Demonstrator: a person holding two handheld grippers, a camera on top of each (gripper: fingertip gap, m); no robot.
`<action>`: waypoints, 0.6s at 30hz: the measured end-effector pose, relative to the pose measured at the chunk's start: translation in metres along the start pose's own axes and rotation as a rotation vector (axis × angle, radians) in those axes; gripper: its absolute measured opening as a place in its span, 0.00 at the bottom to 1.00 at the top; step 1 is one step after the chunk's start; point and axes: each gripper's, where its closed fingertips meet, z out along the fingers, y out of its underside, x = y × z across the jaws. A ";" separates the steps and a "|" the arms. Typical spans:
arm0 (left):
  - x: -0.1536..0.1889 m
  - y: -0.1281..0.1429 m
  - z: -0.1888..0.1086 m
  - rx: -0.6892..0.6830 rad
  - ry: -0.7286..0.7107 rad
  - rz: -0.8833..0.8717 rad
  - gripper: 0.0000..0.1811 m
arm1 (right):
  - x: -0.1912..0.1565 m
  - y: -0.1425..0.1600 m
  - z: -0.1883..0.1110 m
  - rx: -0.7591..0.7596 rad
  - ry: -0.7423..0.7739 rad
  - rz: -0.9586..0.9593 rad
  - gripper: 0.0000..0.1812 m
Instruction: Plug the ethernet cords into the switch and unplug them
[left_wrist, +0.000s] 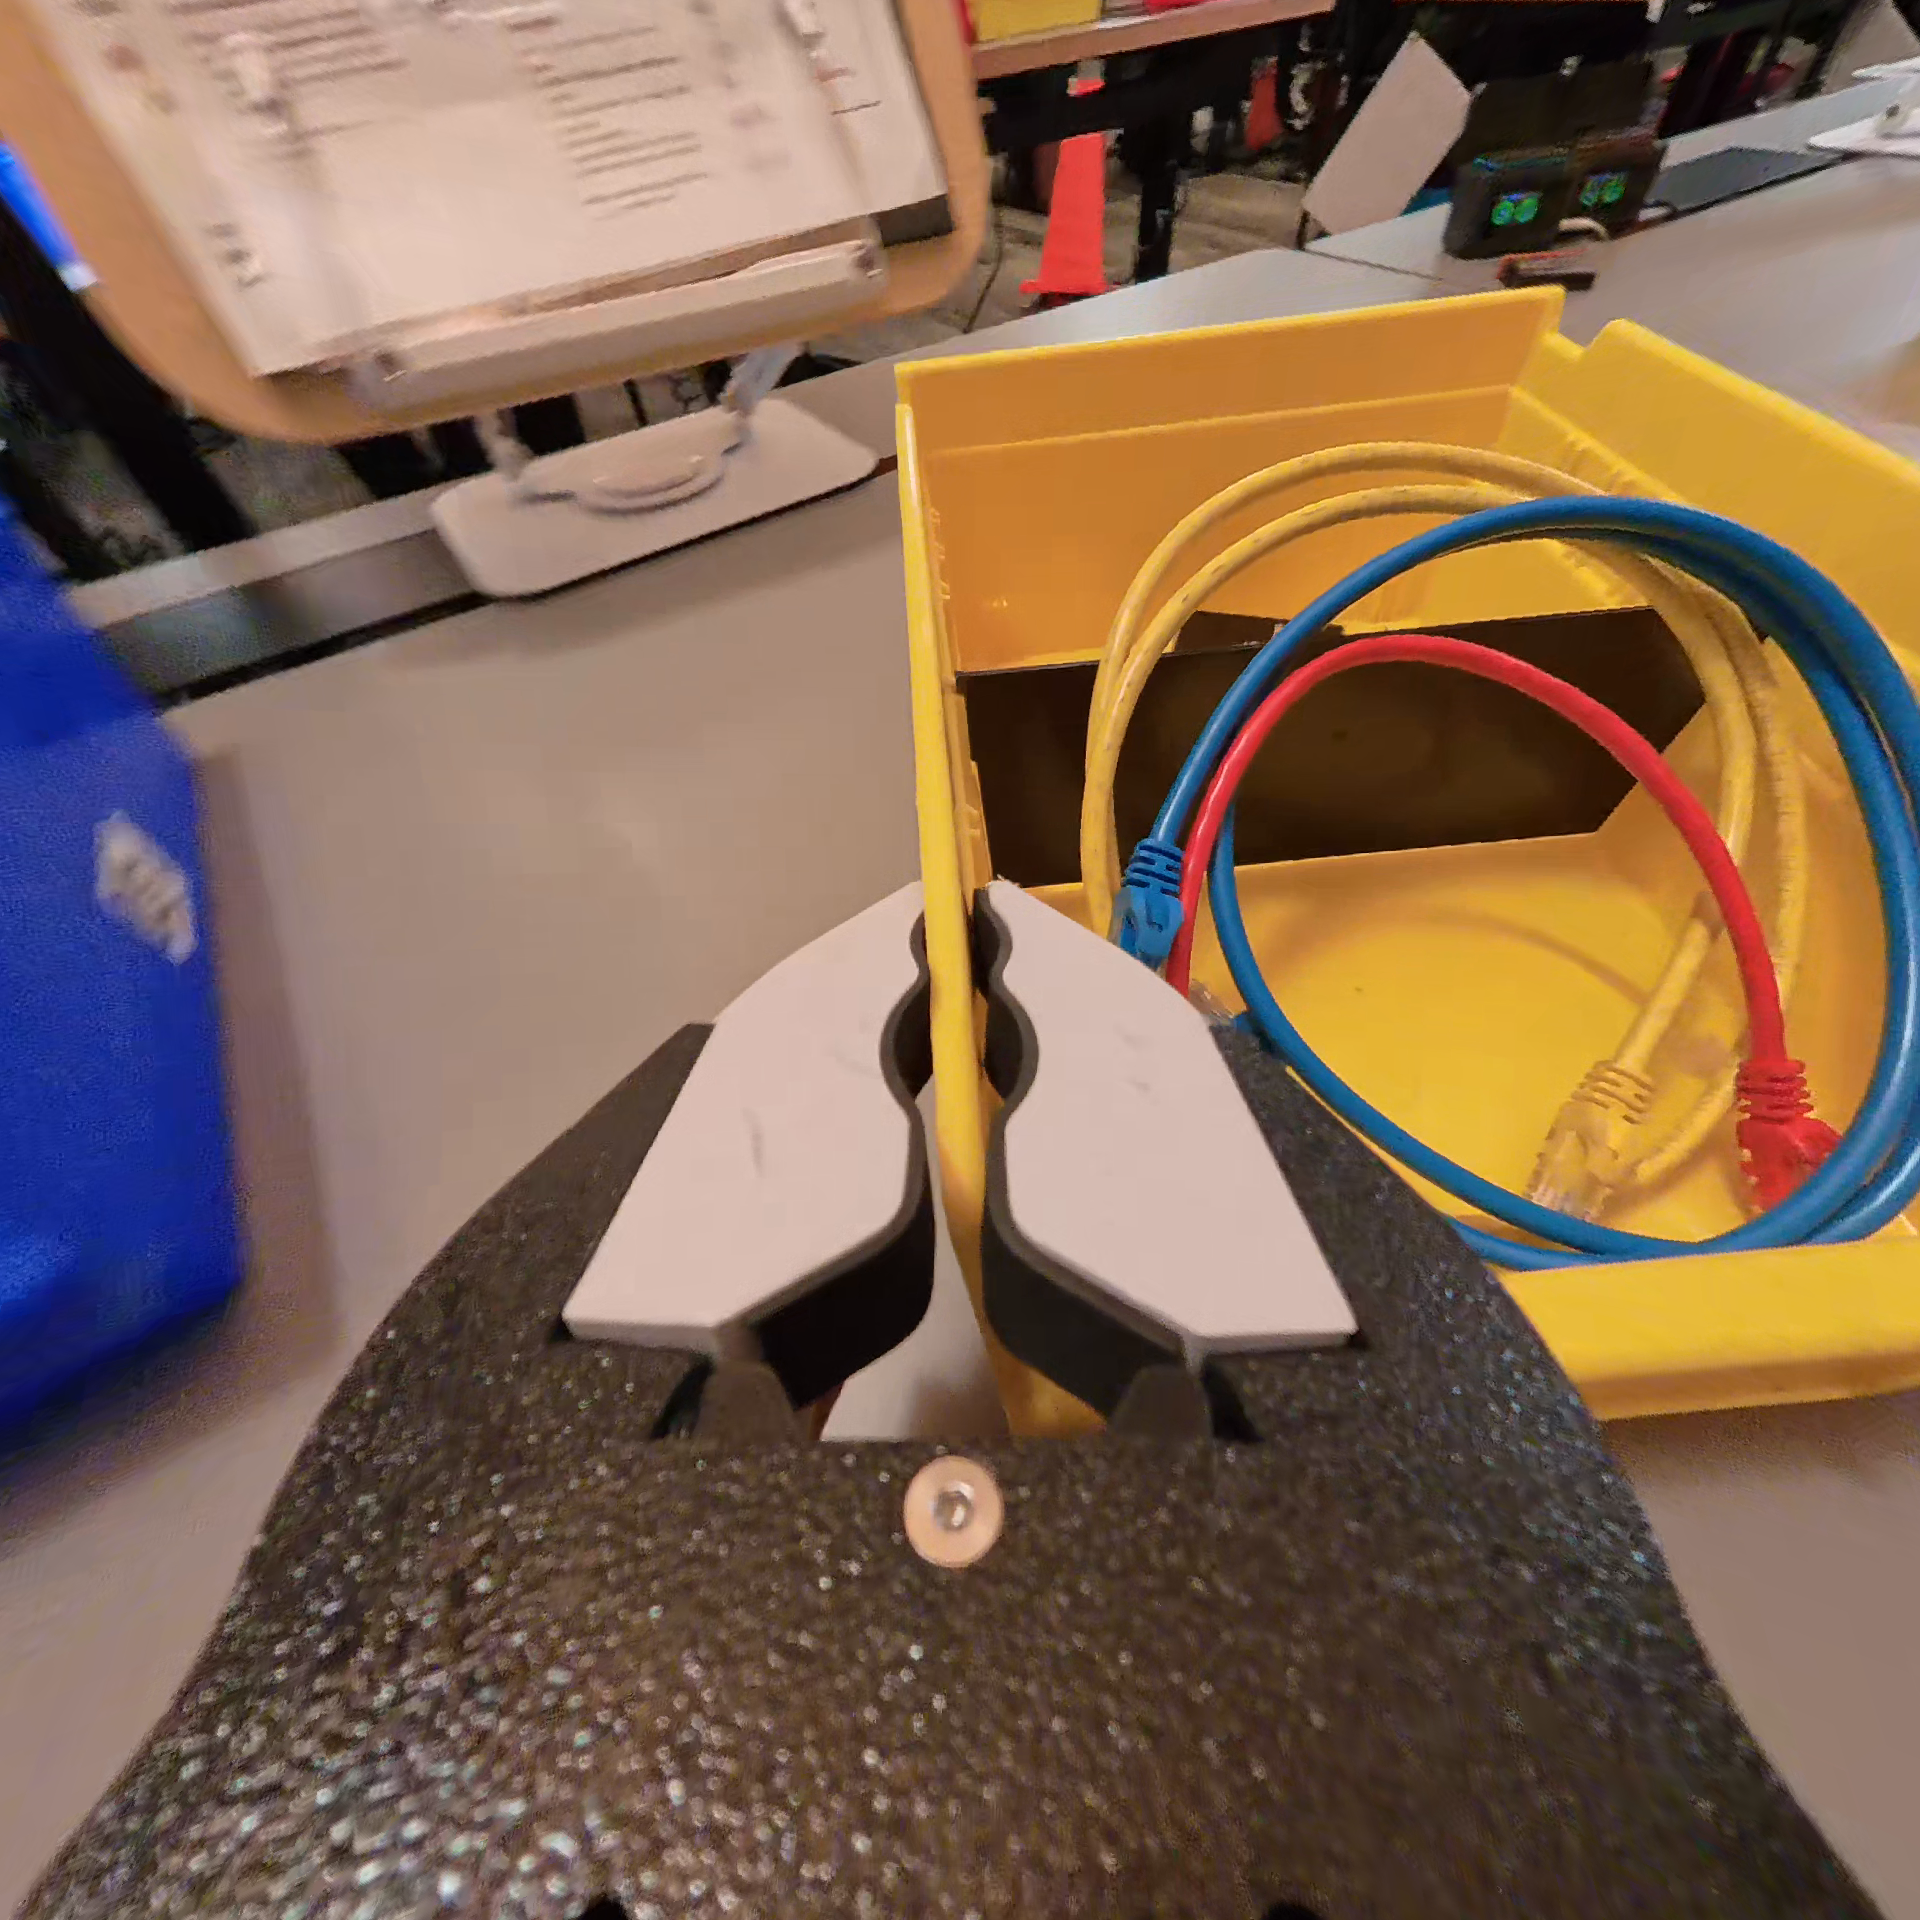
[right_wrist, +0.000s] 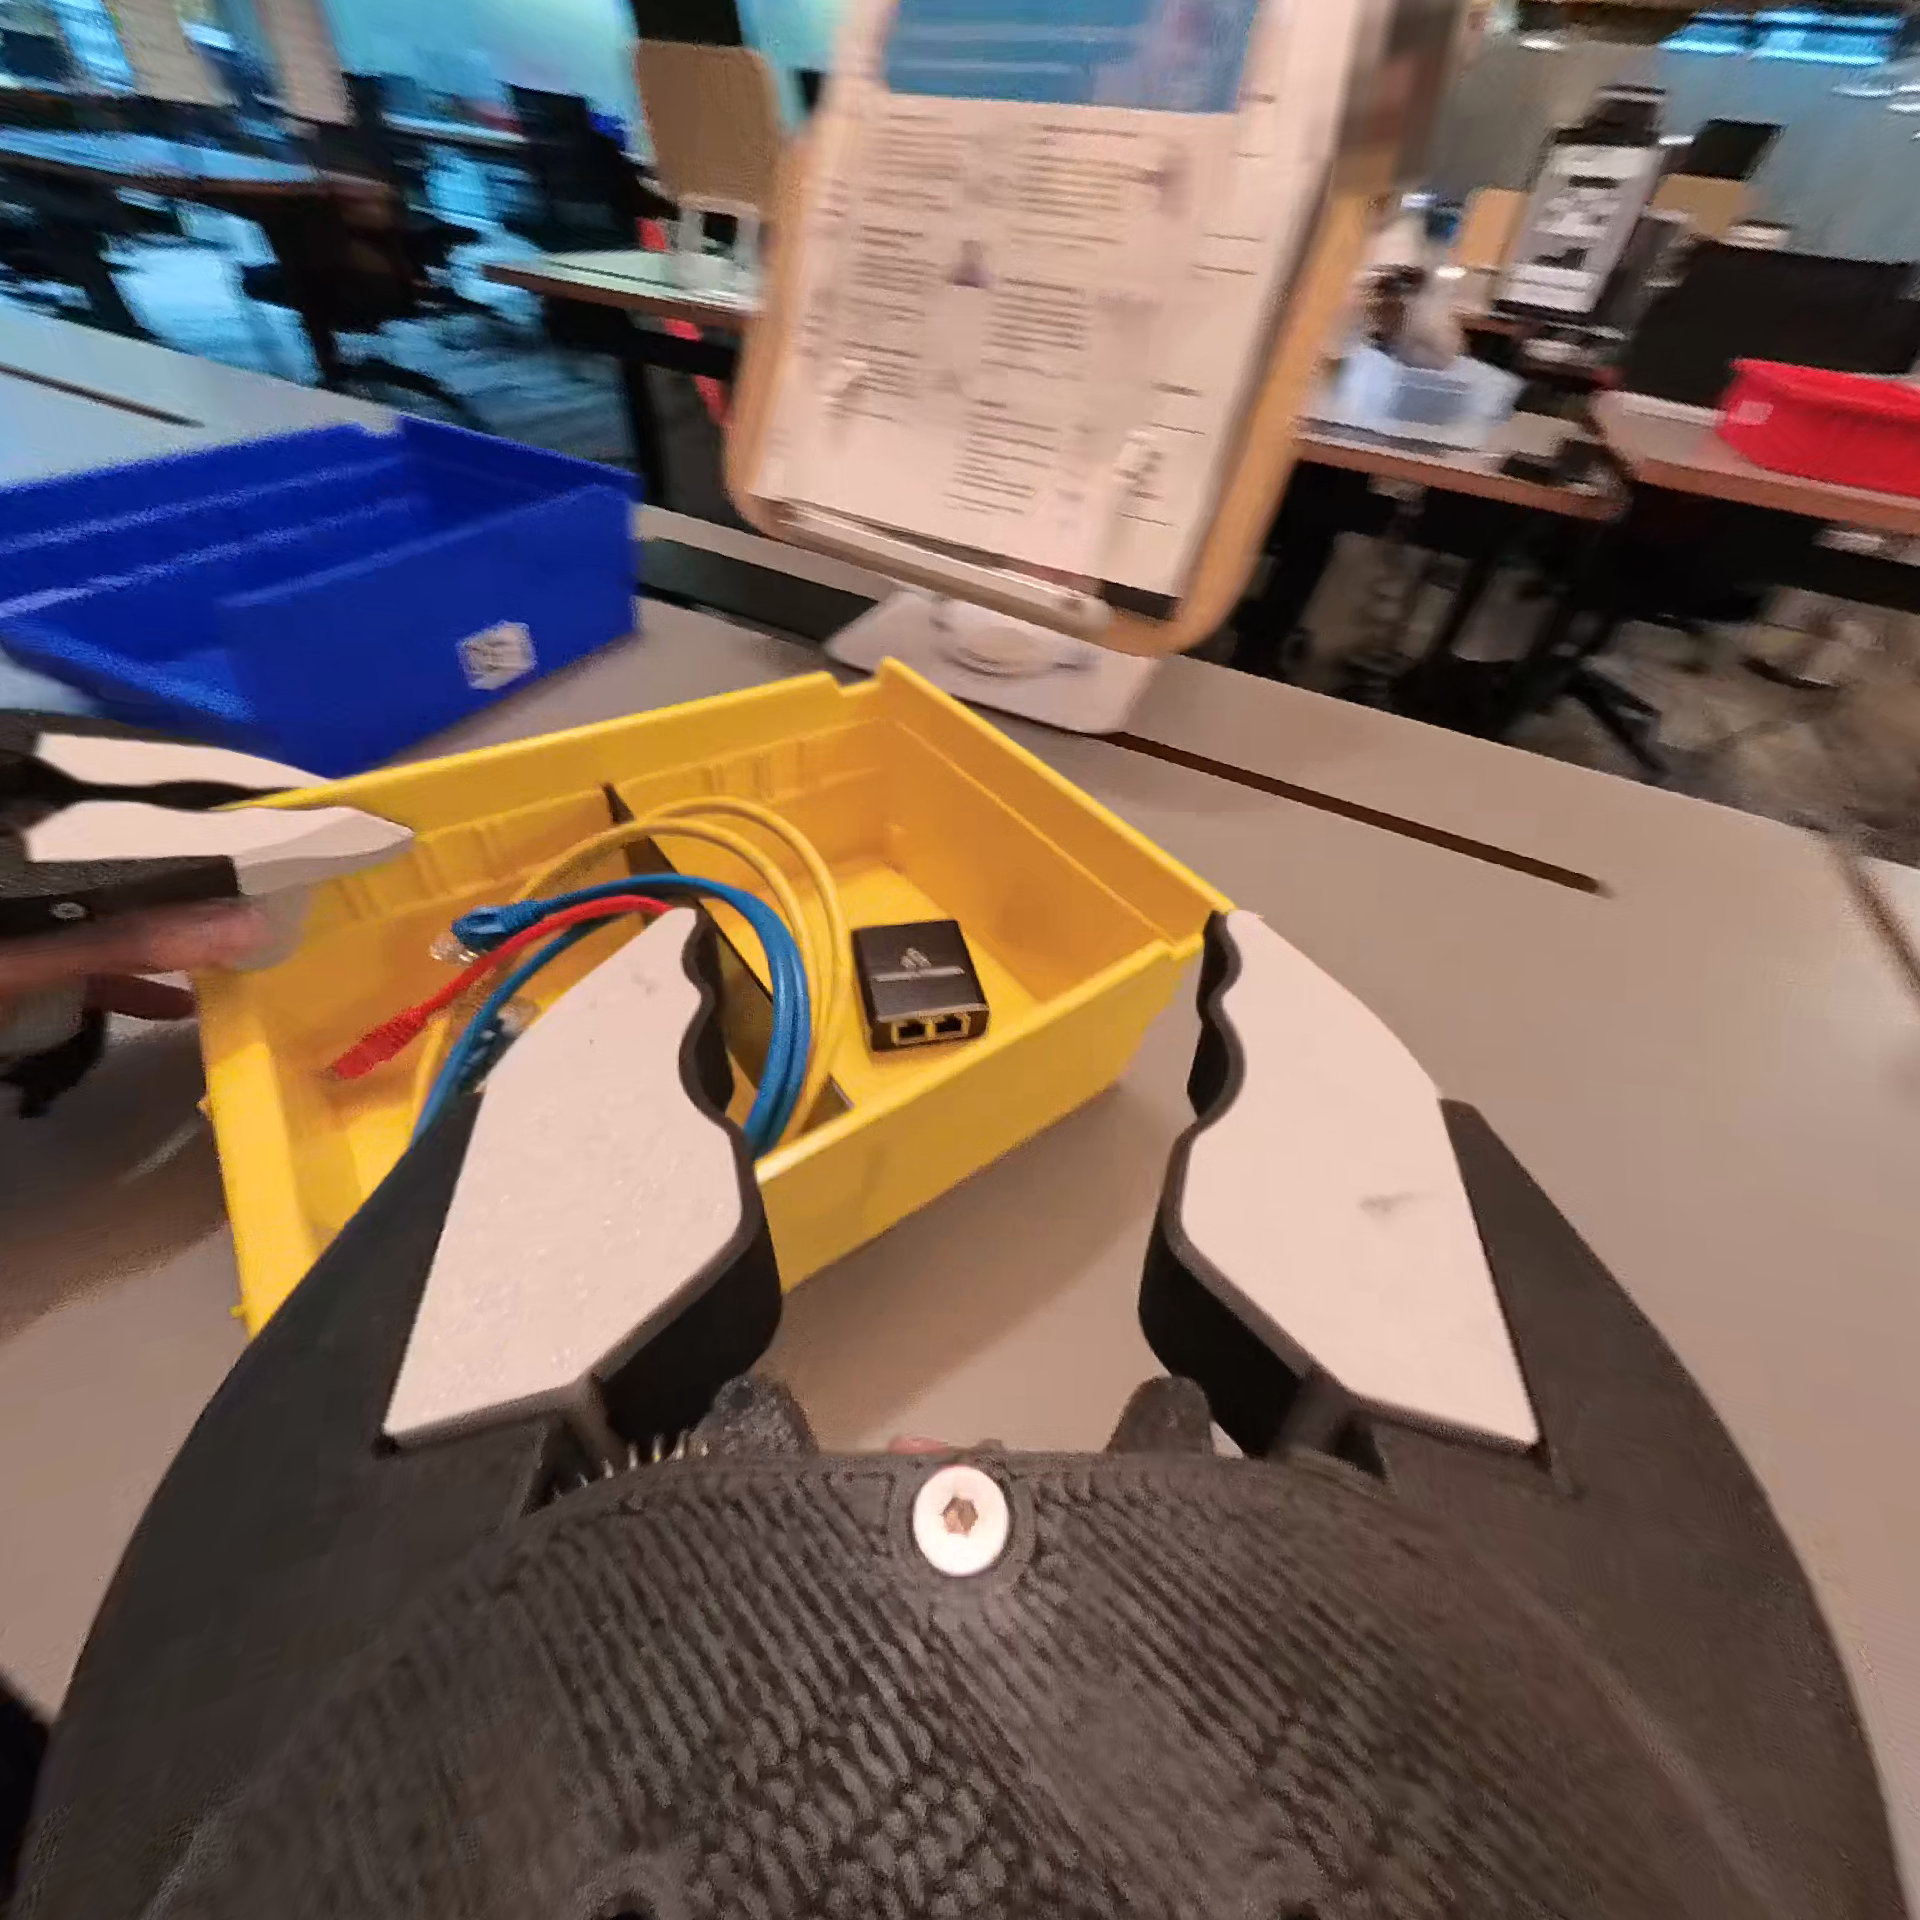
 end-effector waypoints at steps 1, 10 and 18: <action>-0.010 0.007 -0.018 -0.001 -0.018 -0.014 0.02 | -0.021 -0.005 0.010 -0.003 -0.055 -0.001 0.50; -0.059 0.039 -0.111 0.060 -0.213 -0.145 0.01 | -0.185 -0.092 0.158 -0.142 -0.466 0.143 0.50; -0.063 0.041 -0.118 0.102 -0.247 -0.108 0.02 | -0.294 -0.074 0.307 -0.505 -0.480 0.283 0.45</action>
